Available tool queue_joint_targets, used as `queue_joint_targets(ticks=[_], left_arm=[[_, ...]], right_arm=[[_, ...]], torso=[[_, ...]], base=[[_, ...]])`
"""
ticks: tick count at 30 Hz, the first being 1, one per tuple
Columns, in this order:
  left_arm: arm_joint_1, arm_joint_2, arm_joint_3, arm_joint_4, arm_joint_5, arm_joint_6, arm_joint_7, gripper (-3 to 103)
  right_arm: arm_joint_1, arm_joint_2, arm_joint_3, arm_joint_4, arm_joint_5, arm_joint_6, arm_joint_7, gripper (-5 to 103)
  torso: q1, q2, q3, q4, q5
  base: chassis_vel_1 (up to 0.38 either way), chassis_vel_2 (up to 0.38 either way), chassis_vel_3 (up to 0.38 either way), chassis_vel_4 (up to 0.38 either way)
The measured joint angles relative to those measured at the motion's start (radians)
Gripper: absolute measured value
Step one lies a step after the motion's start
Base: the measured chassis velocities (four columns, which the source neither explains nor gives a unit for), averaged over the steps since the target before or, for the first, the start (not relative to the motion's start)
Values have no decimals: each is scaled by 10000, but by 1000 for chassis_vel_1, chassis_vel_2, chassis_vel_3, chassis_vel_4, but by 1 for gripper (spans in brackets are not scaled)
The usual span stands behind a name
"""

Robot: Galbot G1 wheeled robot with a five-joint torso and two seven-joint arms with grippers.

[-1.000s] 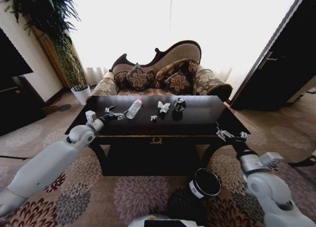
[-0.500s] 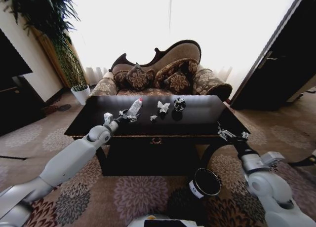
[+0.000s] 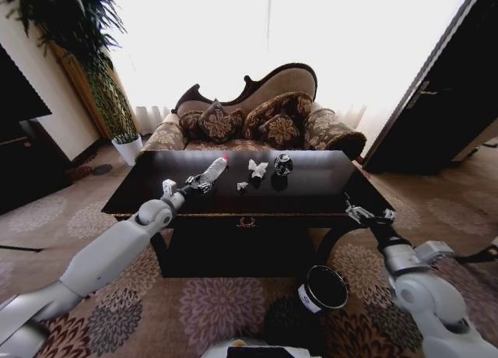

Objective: Move to the front of the table and place the trash on the table into the trash bin.

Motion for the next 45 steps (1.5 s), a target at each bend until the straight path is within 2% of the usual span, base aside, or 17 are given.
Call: queue_joint_targets(ticks=[6,12,14,16,19,24,28,30,32,33,34,36,38,39,43,44,45], left_arm=[[630,371,-534,-563,113,24,-32,42],[1542,906,-1429,-1840,126,141,-47,41],[1993,1286,-1792,-2712,59,199,-42,41],[2096,1382,-1869,-2912,28,219,-40,41],[2804,1744,-2288,-4132,-252,401,-104,41],[3270,1847,-2348,-5004,-339,526,-227,41],[3712,1995,-2143,-6048,-612,716,-486,41],[3780,2003,-2093,-6204,-657,749,-529,41],[3856,2009,-1857,-6594,-751,829,-634,41],[3856,2009,-1857,-6594,-751,829,-634,41],[3822,2009,-1750,-6712,-810,860,-670,41],[3663,2014,-1576,-6901,-992,921,-739,41],[3368,2047,-1308,-7148,-1260,1027,-835,41],[3368,2047,-1308,-7148,-1260,1027,-835,41],[2572,1944,-314,-7449,-1415,1191,-1026,41],[2413,1856,-21,-7471,-1404,1227,-1079,41],[2413,1856,-21,-7471,-1404,1227,-1079,41]], right_arm=[[-39,63,-35,74,-110,3,28,100],[-21,93,-134,93,-535,10,127,100],[-93,98,-179,77,-1159,117,65,100],[-123,102,-198,71,-1386,165,22,100],[-306,205,-416,78,-2817,604,-204,100],[-514,304,-586,167,-3497,830,-326,100],[-832,388,-665,272,-5133,1345,-540,100],[-882,390,-666,280,-5510,1481,-575,100],[-1034,395,-666,284,-6687,1958,-634,100],[-1034,395,-666,284,-6687,1958,-634,100],[-1084,403,-666,285,-7117,2140,-641,100],[-1106,430,-657,277,-7782,2381,-644,100],[-1090,456,-575,201,-9060,2858,-645,100],[-1090,456,-575,201,-9060,2858,-645,100],[-939,475,-391,-8,-11651,3928,-675,100],[-901,487,-379,-42,-12056,4111,-648,100],[-901,487,-379,-42,-12056,4111,-648,100]], torso=[[1,0,1,0,-1],[0,0,0,1,-1],[0,0,0,2,0],[0,0,0,1,1],[0,1,0,2,1],[0,1,0,1,0],[-1,1,0,0,2],[0,1,0,0,1],[0,2,0,0,1],[0,2,0,0,1],[-1,1,1,0,0],[0,1,1,0,1],[0,1,1,0,1],[0,1,1,0,1],[0,1,0,1,3],[0,1,1,-1,2],[0,1,1,-1,2]], base=[[0,0,0,0],[0,0,0,0],[0,0,0,0],[0,0,0,0],[0,0,0,0],[0,0,0,0],[0,0,0,0],[0,0,0,0],[0,0,0,0],[0,0,0,0],[0,0,0,0],[0,0,0,0],[0,0,0,0],[0,0,0,0],[0,0,0,0],[0,0,0,0],[0,0,0,0]])
